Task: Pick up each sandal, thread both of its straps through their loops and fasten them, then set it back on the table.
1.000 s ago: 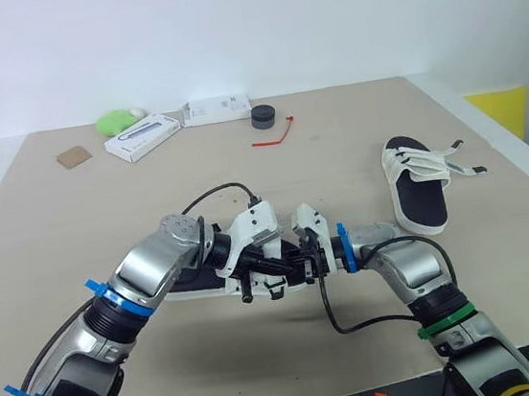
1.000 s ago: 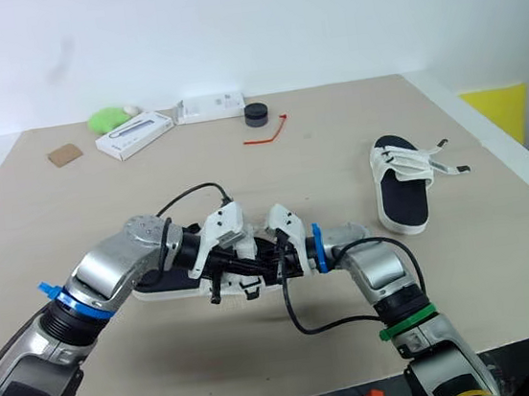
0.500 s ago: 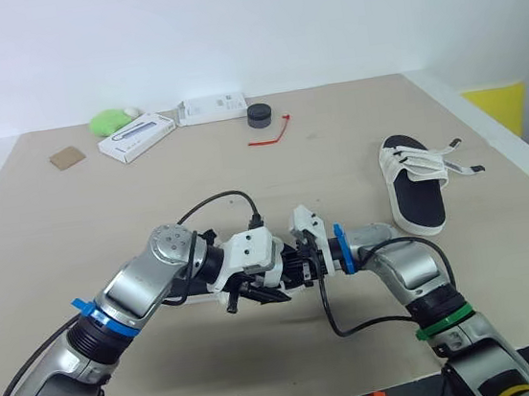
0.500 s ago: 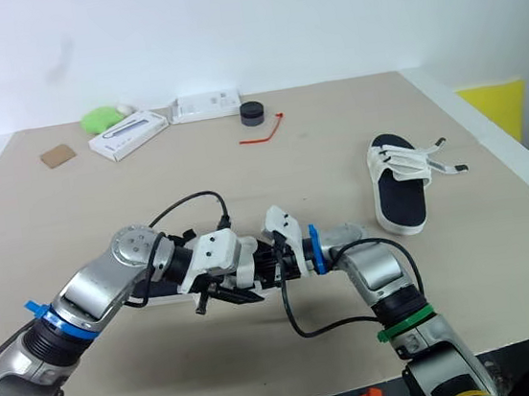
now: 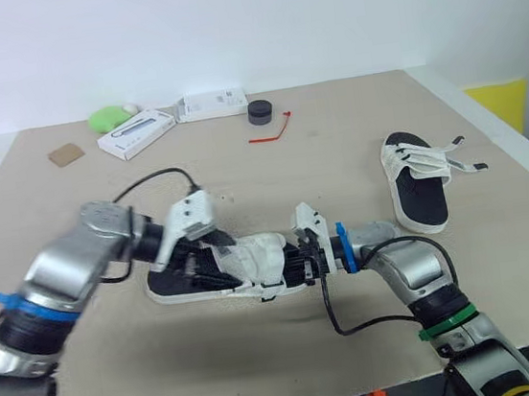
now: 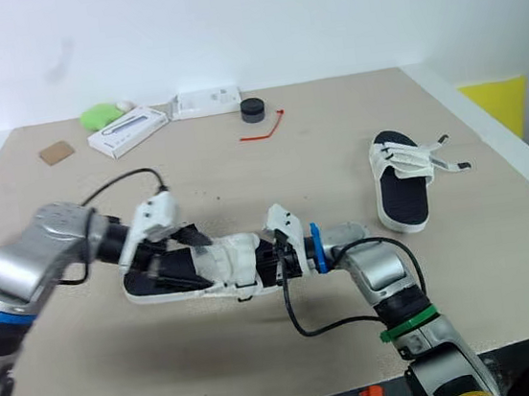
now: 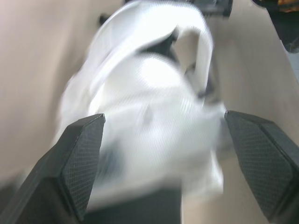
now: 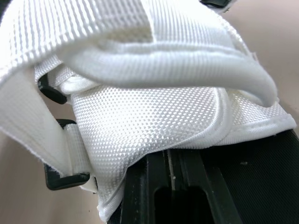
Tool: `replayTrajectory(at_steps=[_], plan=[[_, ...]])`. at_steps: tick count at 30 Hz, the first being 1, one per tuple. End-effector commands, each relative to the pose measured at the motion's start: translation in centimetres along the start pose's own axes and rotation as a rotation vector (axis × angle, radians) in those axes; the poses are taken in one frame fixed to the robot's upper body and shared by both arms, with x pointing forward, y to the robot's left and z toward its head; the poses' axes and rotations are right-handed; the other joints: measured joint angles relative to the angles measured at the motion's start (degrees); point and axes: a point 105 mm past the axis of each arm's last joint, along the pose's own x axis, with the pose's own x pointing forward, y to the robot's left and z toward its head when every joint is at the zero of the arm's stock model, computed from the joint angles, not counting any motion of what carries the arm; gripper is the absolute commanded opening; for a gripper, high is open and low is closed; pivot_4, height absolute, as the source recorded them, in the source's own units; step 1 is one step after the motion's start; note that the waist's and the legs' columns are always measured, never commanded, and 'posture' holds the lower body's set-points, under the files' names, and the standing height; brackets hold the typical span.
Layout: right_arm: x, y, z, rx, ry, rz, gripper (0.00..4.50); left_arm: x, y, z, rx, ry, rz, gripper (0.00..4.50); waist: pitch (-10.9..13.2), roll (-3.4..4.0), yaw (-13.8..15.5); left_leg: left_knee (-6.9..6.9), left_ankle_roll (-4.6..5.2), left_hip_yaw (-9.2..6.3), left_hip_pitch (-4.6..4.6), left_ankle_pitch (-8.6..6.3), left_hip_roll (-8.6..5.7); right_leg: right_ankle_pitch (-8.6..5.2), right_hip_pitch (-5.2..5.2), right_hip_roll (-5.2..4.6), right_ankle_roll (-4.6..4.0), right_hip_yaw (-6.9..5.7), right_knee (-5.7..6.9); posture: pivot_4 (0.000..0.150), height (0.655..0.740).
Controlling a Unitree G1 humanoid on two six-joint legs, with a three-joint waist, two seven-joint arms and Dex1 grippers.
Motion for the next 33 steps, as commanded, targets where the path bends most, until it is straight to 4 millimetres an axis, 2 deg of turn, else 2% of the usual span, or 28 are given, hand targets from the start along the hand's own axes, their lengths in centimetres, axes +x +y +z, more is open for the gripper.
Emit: replayTrajectory(at_steps=[1, 5, 7, 11, 14, 17, 21, 24, 27, 33], plan=[[1.0, 0.5, -5.4, 0.173, 0.150, -0.006, 0.00, -1.7, -1.8, 1.1, 0.039, -0.026, -0.058, 4.25, 0.0, -0.05, -0.2, 0.00, 0.09, -0.01, -0.03, -0.10, 0.09, -0.07, -0.05, 0.10, -0.06, 0.01, 0.01, 0.150, 0.7400], [1.2, 0.6, -5.3, 0.174, 0.147, 0.000, 0.00, -2.2, -3.4, 3.4, -0.042, -0.161, -0.130, 4.25, 0.2, -0.08, -0.2, 0.00, 0.13, -0.10, -0.03, -0.13, 0.13, -0.10, -0.07, 0.21, -0.12, -0.01, 0.02, 0.150, 0.7400], [1.3, 0.6, -5.3, 0.174, 0.148, 0.002, 0.00, -1.7, -4.9, 3.4, -0.109, -0.182, -0.196, 4.25, 0.2, -0.10, -0.2, 0.02, 0.13, -0.09, -0.03, -0.13, 0.13, -0.23, -0.07, 0.19, -0.35, 0.02, 0.02, 0.150, 0.7400], [1.3, 0.6, -5.2, 0.175, 0.147, 0.003, 0.00, 0.2, -8.4, 0.3, -0.217, -0.102, -0.297, 4.25, 0.2, -0.04, -1.0, -0.01, 0.09, -0.06, 0.01, -0.19, 0.15, -0.20, -0.06, 0.20, -0.25, 0.06, 0.02, 0.150, 0.7400], [1.2, 0.8, -5.4, 0.179, 0.149, 0.004, 0.00, 2.0, -9.2, -2.6, -0.245, -0.027, -0.253, 4.25, 0.2, -0.07, -0.9, -0.04, 0.11, -0.10, 0.04, -0.22, 0.19, -0.18, -0.03, 0.24, -0.20, 0.02, 0.04, 0.150, 0.7400], [1.1, 1.0, -5.5, 0.184, 0.149, 0.002, 0.00, 3.4, -8.9, -4.0, -0.225, -0.004, -0.193, 4.25, 0.2, -0.09, -0.7, 0.01, 0.08, -0.10, 0.04, -0.20, 0.19, -0.27, -0.02, 0.23, -0.41, 0.03, 0.03, 0.150, 0.7400], [1.0, 1.2, -5.6, 0.191, 0.148, -0.002, 0.00, 5.6, -5.2, -3.8, -0.194, -0.076, 0.024, 4.25, 0.2, -0.17, -0.2, 0.12, 0.02, -0.06, 0.14, -0.23, 0.13, -0.31, -0.10, 0.16, -0.40, 0.07, -0.02, 0.150, 0.7400], [0.9, 1.3, -5.6, 0.196, 0.147, -0.008, 0.00, 6.1, -3.9, -3.3, -0.172, -0.113, 0.095, 4.25, 0.1, -0.27, -0.1, 0.12, -0.03, -0.06, 0.06, -0.27, 0.14, -0.31, 0.01, 0.21, -0.41, 0.08, -0.01, 0.150, 0.7400], [0.8, 1.3, -5.7, 0.198, 0.148, -0.012, 0.00, 6.1, -3.4, -3.0, -0.175, -0.149, 0.121, 4.25, 0.2, -0.06, 0.2, 0.11, -0.04, -0.06, 0.03, -0.29, 0.14, -0.19, 0.05, 0.21, -0.11, 0.08, -0.01, 0.150, 0.7400], [0.7, 1.3, -5.8, 0.203, 0.148, -0.021, 0.00, 6.6, -3.6, -3.6, -0.165, -0.140, 0.112, 4.25, 0.2, -0.08, 0.5, 0.27, -0.03, -0.06, 0.04, -0.27, 0.14, -0.26, 0.04, 0.19, -0.33, 0.08, 0.00, 0.150, 0.7400]])
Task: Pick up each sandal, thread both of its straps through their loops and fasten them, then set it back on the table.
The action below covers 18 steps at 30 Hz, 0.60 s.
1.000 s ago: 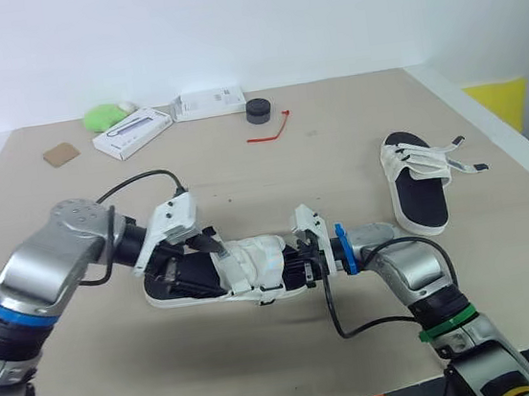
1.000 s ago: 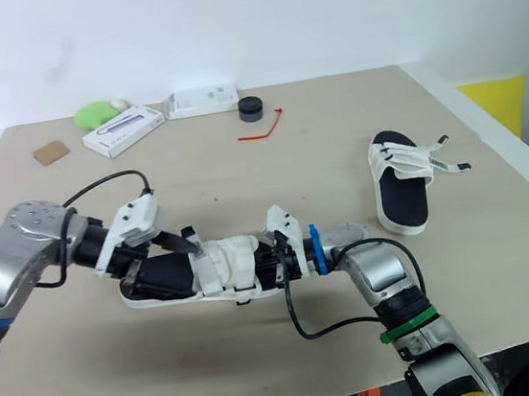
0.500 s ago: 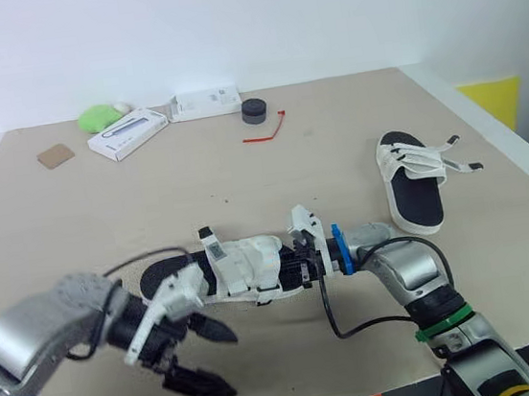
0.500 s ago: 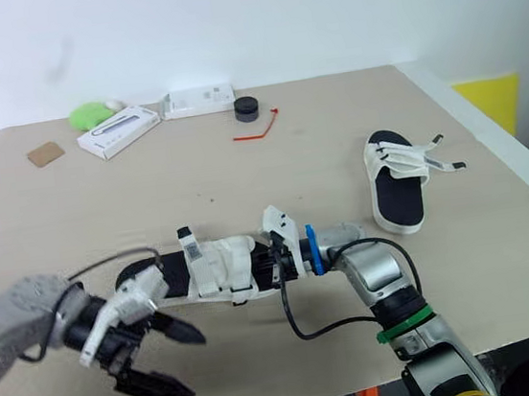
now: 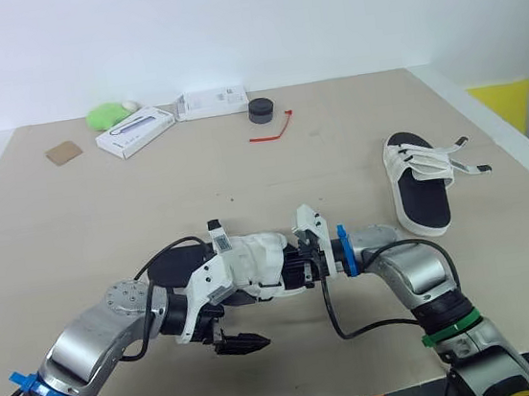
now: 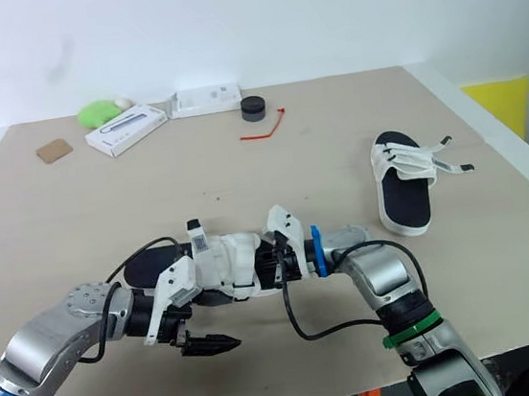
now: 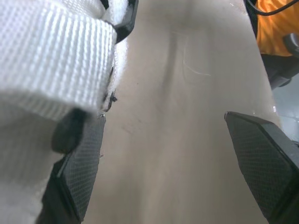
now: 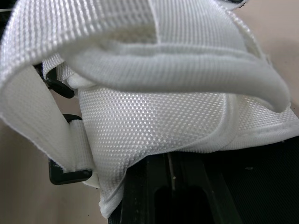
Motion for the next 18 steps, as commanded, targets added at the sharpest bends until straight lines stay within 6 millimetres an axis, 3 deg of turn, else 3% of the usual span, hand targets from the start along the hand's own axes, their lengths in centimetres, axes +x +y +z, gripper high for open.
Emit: replayTrajectory(at_steps=[1, 7, 18], plan=[[0.8, 1.1, -5.9, 0.189, 0.156, 0.019, 0.00, -0.1, 1.1, 0.8, 0.035, -0.027, 0.057, 4.25, 0.0, 0.00, 0.0, 0.00, 0.00, 0.00, 0.00, 0.00, 0.00, 0.00, 0.00, 0.00, 0.00, 0.00, 0.00, 0.150, 0.7400], [1.0, 0.9, -5.7, 0.185, 0.152, 0.019, 0.00, 1.0, 1.8, 1.9, -0.014, -0.083, 0.054, 4.25, 0.0, 0.03, 0.3, 0.17, 0.00, -0.01, 0.07, 0.00, -0.01, 0.03, -0.01, 0.00, 0.05, -0.01, 0.00, 0.150, 0.7400], [0.9, 1.0, -5.8, 0.185, 0.152, 0.015, 0.00, 1.8, 1.5, 4.2, -0.083, -0.161, -0.049, 4.25, 0.0, 0.04, 0.4, 0.30, 0.03, -0.02, 0.07, 0.11, -0.13, 0.12, 0.06, -0.08, 0.21, 0.05, 0.00, 0.150, 0.7400]])
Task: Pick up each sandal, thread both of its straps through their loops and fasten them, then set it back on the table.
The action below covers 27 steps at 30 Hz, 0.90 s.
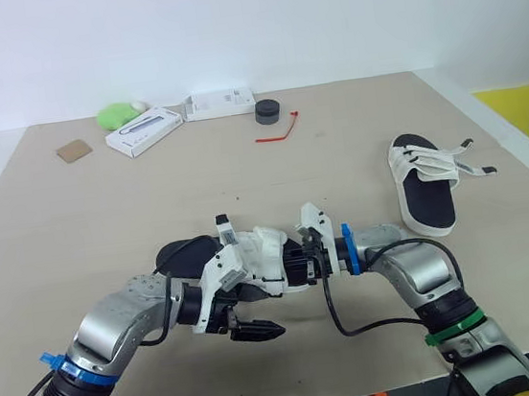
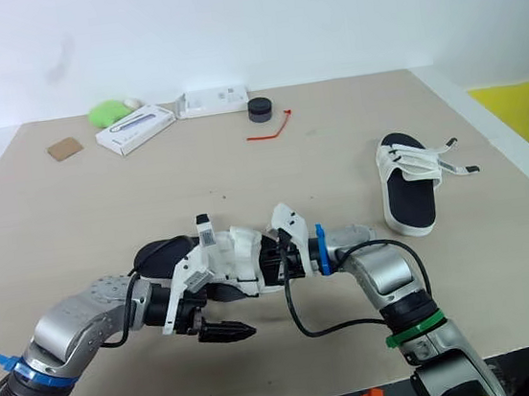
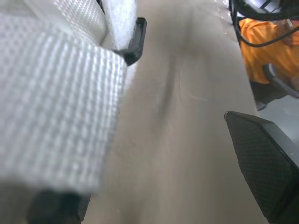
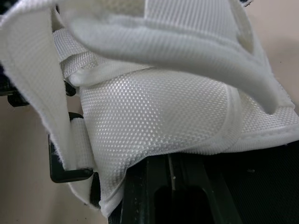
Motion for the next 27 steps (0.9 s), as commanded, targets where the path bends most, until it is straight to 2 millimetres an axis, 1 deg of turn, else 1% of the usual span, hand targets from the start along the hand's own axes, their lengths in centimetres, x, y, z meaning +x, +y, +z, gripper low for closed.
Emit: replayTrajectory(at_steps=[1, 6, 12, 14, 17, 22, 27], plan=[[1.4, 1.6, -5.5, 0.176, 0.148, 0.049, 0.00, -0.4, 0.4, 3.1, 0.087, -0.084, 0.037, 4.25, 0.0, 0.00, 0.0, 0.00, 0.00, 0.00, 0.00, 0.00, 0.00, 0.00, 0.00, 0.00, 0.00, 0.00, 0.00, 0.150, 0.7400], [1.2, 1.6, -5.6, 0.179, 0.149, 0.045, 0.00, -2.1, 0.5, 2.1, 0.141, -0.025, 0.071, 4.25, 0.0, 0.02, 0.0, -0.02, 0.00, -0.01, -0.02, 0.00, -0.01, 0.02, -0.03, 0.01, 0.01, 0.01, 0.00, 0.150, 0.7400], [1.1, 1.5, -5.6, 0.179, 0.149, 0.046, 0.00, -3.4, 1.0, 2.0, 0.184, -0.026, 0.146, 4.25, 0.1, 0.04, -0.1, -0.16, -0.02, 0.00, -0.15, -0.02, 0.00, 0.00, -0.03, 0.01, -0.02, 0.02, 0.00, 0.150, 0.7400], [1.1, 1.5, -5.5, 0.177, 0.149, 0.047, 0.00, -3.4, 1.1, 2.5, 0.190, -0.065, 0.168, 4.25, 0.1, 0.04, 0.0, -0.16, -0.02, 0.00, -0.15, -0.02, 0.00, 0.00, -0.04, 0.01, -0.02, 0.02, 0.00, 0.150, 0.7400], [1.2, 1.5, -5.6, 0.177, 0.150, 0.048, 0.00, -2.9, 1.3, 3.4, 0.198, -0.138, 0.198, 4.25, 0.1, 0.05, 0.0, -0.12, -0.02, 0.00, -0.15, -0.02, 0.00, 0.00, -0.09, 0.00, -0.02, 0.02, -0.01, 0.150, 0.7400], [1.2, 1.5, -5.5, 0.178, 0.149, 0.047, 0.00, -2.4, 0.6, 4.1, 0.192, -0.202, 0.175, 4.25, 0.1, 0.03, 0.3, -0.01, -0.01, 0.00, -0.14, 0.01, -0.03, 0.02, -0.11, -0.03, 0.02, 0.02, -0.02, 0.150, 0.7400], [1.1, 1.5, -5.6, 0.181, 0.149, 0.043, 0.00, -2.5, -0.1, 4.6, 0.170, -0.251, 0.136, 4.25, 0.1, 0.04, 0.4, 0.00, -0.01, 0.00, -0.15, 0.02, -0.06, 0.04, -0.10, -0.06, 0.05, 0.03, -0.01, 0.150, 0.7400]])
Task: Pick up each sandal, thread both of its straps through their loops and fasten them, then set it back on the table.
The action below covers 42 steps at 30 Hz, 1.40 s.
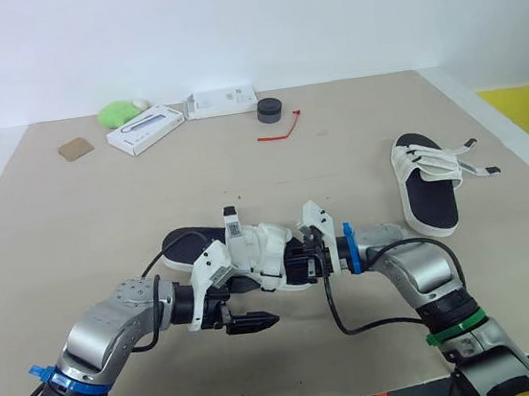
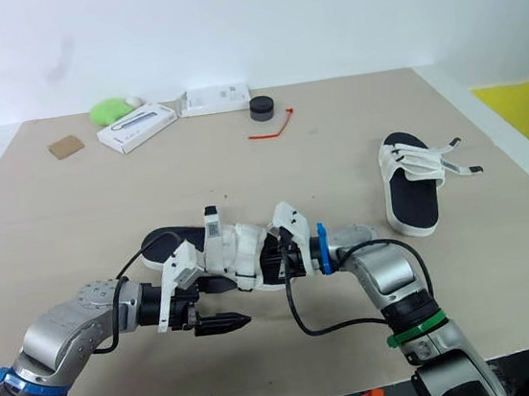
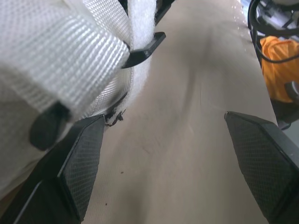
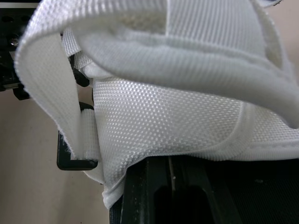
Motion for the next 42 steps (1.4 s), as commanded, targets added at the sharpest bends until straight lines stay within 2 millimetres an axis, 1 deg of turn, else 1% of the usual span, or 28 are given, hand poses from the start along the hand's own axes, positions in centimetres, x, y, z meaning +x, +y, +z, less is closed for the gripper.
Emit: replayTrajectory(at_steps=[1, 4, 9, 11, 12, 13, 14, 17, 19, 20, 23, 29, 31, 34, 36, 39, 42], plan=[[1.2, 1.7, -5.8, 0.182, 0.160, 0.057, 0.00, -1.1, -0.7, 4.6, 0.129, -0.173, 0.011, 4.25, 0.0, 0.00, 0.0, 0.00, 0.00, 0.00, 0.00, 0.00, 0.00, 0.00, 0.00, 0.00, 0.00, 0.00, 0.00, 0.150, 0.7400], [1.1, 1.8, -5.8, 0.183, 0.163, 0.056, 0.00, -1.2, -1.2, 4.7, 0.119, -0.190, -0.019, 4.25, 0.1, -0.01, 0.0, -0.01, 0.00, 0.00, -0.01, 0.00, 0.00, 0.00, 0.00, 0.00, 0.01, 0.00, 0.00, 0.150, 0.7400], [1.2, 1.6, -5.7, 0.181, 0.162, 0.056, 0.00, -0.6, -1.7, 4.6, 0.110, -0.195, -0.057, 4.25, 0.1, -0.01, 0.1, -0.01, 0.00, 0.00, -0.02, 0.00, -0.01, 0.01, 0.01, 0.00, 0.01, 0.00, 0.00, 0.150, 0.7400], [1.2, 1.6, -5.6, 0.179, 0.160, 0.057, 0.00, -0.3, -1.6, 4.5, 0.097, -0.185, -0.069, 3.71, 0.1, -0.03, 0.1, -0.01, 0.00, 0.00, -0.02, 0.00, -0.01, 0.01, 0.01, 0.00, 0.01, 0.00, 0.00, 0.150, 0.7400], [1.2, 1.6, -5.5, 0.179, 0.159, 0.057, 0.00, -0.2, -1.6, 4.5, 0.091, -0.177, -0.075, 3.12, 0.1, -0.05, 0.1, -0.01, -0.01, 0.00, -0.02, 0.00, -0.02, 0.01, 0.01, -0.01, 0.01, 0.00, 0.00, 0.150, 0.7400], [1.3, 1.6, -5.5, 0.179, 0.158, 0.057, 0.00, -0.1, -1.6, 4.3, 0.087, -0.170, -0.080, 2.95, 0.1, -0.08, 0.1, -0.01, -0.01, 0.00, -0.02, 0.00, -0.02, 0.01, 0.01, -0.01, 0.01, 0.00, 0.00, 0.150, 0.7400], [1.3, 1.6, -5.5, 0.178, 0.158, 0.057, 0.00, 0.0, -1.6, 4.0, 0.078, -0.152, -0.088, 2.28, 0.1, -0.06, 0.0, -0.04, -0.02, 0.00, -0.03, -0.01, -0.01, 0.00, 0.03, 0.01, 0.00, 0.00, 0.00, 0.150, 0.7400], [1.2, 1.7, -5.5, 0.182, 0.156, 0.055, 0.00, 0.6, -1.4, 3.4, 0.039, -0.115, -0.106, 1.35, 0.1, -0.06, 0.0, -0.17, 0.00, -0.02, -0.11, -0.05, 0.00, 0.06, 0.08, 0.05, 0.21, -0.01, 0.00, 0.150, 0.7400], [1.2, 1.8, -5.6, 0.184, 0.155, 0.054, 0.00, 0.9, -1.3, 3.5, 0.036, -0.119, -0.107, 0.35, 0.1, -0.06, -0.1, -0.18, -0.04, -0.02, -0.12, -0.11, 0.00, 0.01, 0.09, 0.05, 0.21, 0.00, 0.00, 0.150, 0.7400], [1.2, 1.8, -5.6, 0.185, 0.155, 0.054, 0.00, 1.0, -1.3, 3.6, 0.031, -0.118, -0.110, 0.07, 0.1, -0.06, -0.1, -0.18, -0.04, -0.02, -0.12, -0.11, 0.00, 0.00, 0.10, 0.05, 0.22, 0.00, 0.00, 0.150, 0.7400], [1.1, 1.8, -5.6, 0.188, 0.154, 0.049, 0.00, 1.0, -1.3, 3.6, 0.023, -0.107, -0.121, 0.07, 0.1, -0.07, -0.1, -0.17, -0.06, -0.03, -0.14, -0.15, 0.00, -0.04, 0.11, 0.04, 0.24, 0.00, 0.00, 0.150, 0.7400], [1.0, 1.9, -5.7, 0.193, 0.151, 0.042, 0.00, 0.3, -1.2, 3.4, 0.006, -0.067, -0.129, 0.07, 0.1, -0.07, -0.1, -0.17, -0.08, -0.03, -0.13, -0.16, 0.00, -0.06, 0.10, 0.05, 0.23, -0.01, 0.00, 0.150, 0.7400], [1.0, 1.8, -5.7, 0.194, 0.151, 0.040, 0.00, -0.6, -2.0, 3.3, -0.017, -0.016, -0.183, 0.07, 0.1, -0.08, -0.1, -0.18, -0.10, -0.04, -0.14, -0.18, 0.00, -0.10, 0.10, 0.06, 0.21, -0.01, 0.00, 0.150, 0.7400], [1.0, 1.7, -5.7, 0.192, 0.150, 0.038, 0.00, -2.9, -4.7, 3.6, -0.064, 0.073, -0.356, 0.07, 0.2, -0.14, -0.4, -0.24, -0.16, -0.04, -0.15, -0.24, 0.05, -0.17, 0.05, 0.10, 0.14, -0.02, 0.01, 0.150, 0.7400], [1.1, 1.6, -5.6, 0.188, 0.148, 0.039, 0.00, -4.4, -6.1, 4.0, -0.102, 0.124, -0.444, 0.07, 0.2, -0.19, -0.5, -0.26, -0.16, -0.05, -0.13, -0.28, 0.06, -0.23, 0.08, 0.10, 0.15, -0.02, 0.01, 0.150, 0.7400], [1.2, 1.5, -5.5, 0.185, 0.147, 0.038, 0.00, -5.6, -6.8, 4.7, -0.131, 0.149, -0.492, 0.07, 0.2, -0.15, -0.7, -0.27, -0.21, -0.06, -0.09, -0.36, 0.13, -0.34, 0.05, 0.16, 0.06, -0.06, 0.04, 0.150, 0.7400], [1.3, 1.4, -5.5, 0.181, 0.147, 0.041, 0.00, -5.3, -6.4, 5.9, -0.145, 0.100, -0.482, 0.07, 0.2, -0.17, -0.8, -0.29, -0.15, -0.05, -0.09, -0.47, 0.14, -0.44, 0.05, 0.18, 0.00, -0.06, 0.04, 0.150, 0.7400]])
